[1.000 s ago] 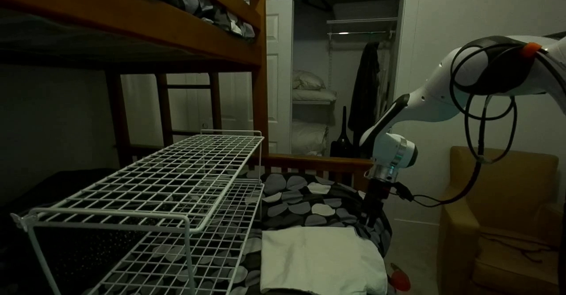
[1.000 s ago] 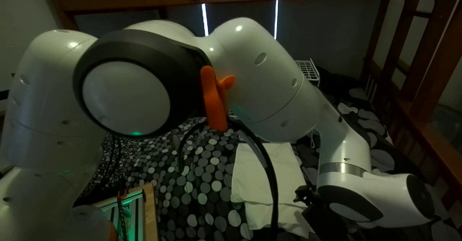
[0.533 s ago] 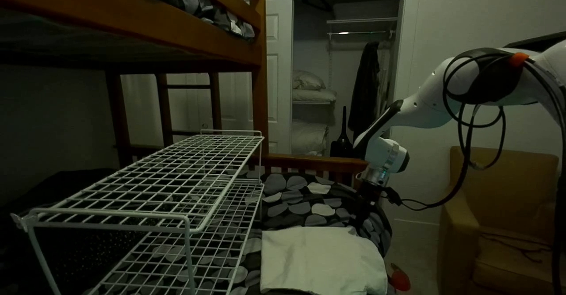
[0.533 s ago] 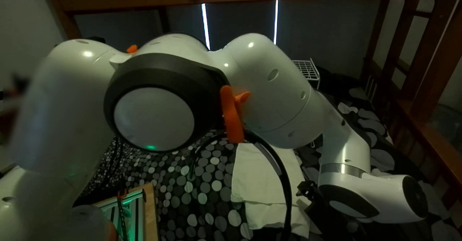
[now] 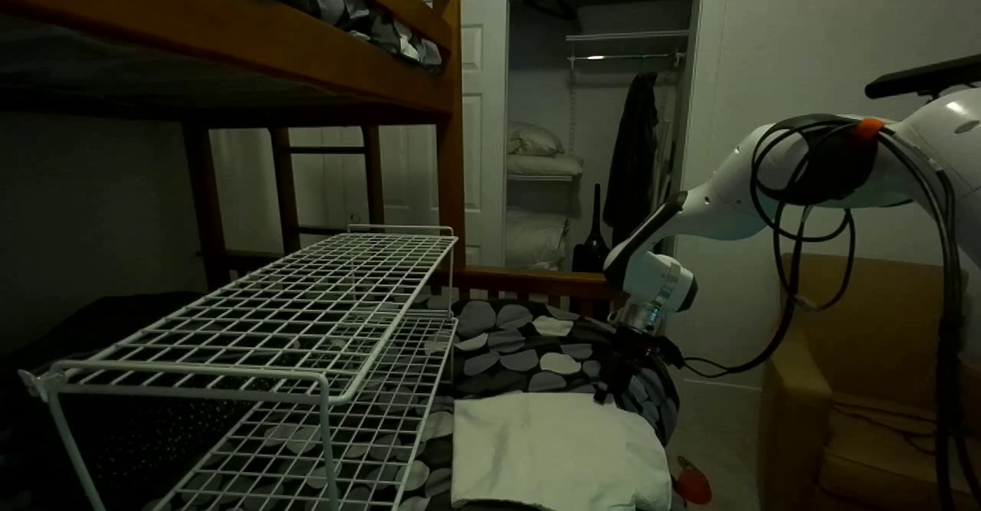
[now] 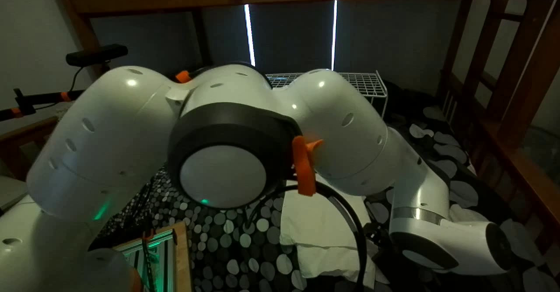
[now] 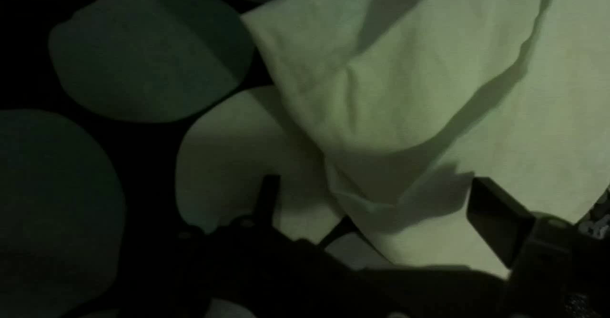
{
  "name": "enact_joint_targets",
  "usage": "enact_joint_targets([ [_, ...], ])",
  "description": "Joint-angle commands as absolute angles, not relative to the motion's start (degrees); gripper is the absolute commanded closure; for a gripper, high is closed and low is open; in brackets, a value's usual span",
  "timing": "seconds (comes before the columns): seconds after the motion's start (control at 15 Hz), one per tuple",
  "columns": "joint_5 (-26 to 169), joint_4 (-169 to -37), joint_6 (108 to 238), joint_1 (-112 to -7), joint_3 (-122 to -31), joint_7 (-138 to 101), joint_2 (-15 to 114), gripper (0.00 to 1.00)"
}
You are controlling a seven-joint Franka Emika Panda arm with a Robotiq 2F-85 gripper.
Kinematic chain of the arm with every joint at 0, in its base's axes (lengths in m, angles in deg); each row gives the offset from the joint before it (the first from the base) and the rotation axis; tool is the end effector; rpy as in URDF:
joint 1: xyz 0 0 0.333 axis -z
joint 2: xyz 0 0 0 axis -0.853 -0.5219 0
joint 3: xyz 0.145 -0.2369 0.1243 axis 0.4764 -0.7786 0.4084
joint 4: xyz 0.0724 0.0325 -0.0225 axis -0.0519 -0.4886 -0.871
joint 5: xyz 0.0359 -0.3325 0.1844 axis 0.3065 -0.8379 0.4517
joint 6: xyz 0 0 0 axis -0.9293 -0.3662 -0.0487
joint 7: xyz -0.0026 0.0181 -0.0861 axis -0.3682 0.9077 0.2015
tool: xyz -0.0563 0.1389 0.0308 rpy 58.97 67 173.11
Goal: Pick up the white bedsheet and put it on the topmost white rack
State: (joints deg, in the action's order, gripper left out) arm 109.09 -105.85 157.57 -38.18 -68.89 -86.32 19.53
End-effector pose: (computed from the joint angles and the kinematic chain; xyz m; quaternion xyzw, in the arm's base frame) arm 0.5993 -0.1254 0.0807 -0.9308 -0.1873 -0.0179 0.3134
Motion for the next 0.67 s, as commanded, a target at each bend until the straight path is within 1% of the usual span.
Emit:
enact_joint_targets([
  [0.0, 109.37, -101.26, 152.69, -36.48, -67.65, -86.11, 15.60, 0.00],
  [0.6, 108.48, -94.06, 141.64, -36.46, -68.24, -83.42, 10.35, 0.01],
])
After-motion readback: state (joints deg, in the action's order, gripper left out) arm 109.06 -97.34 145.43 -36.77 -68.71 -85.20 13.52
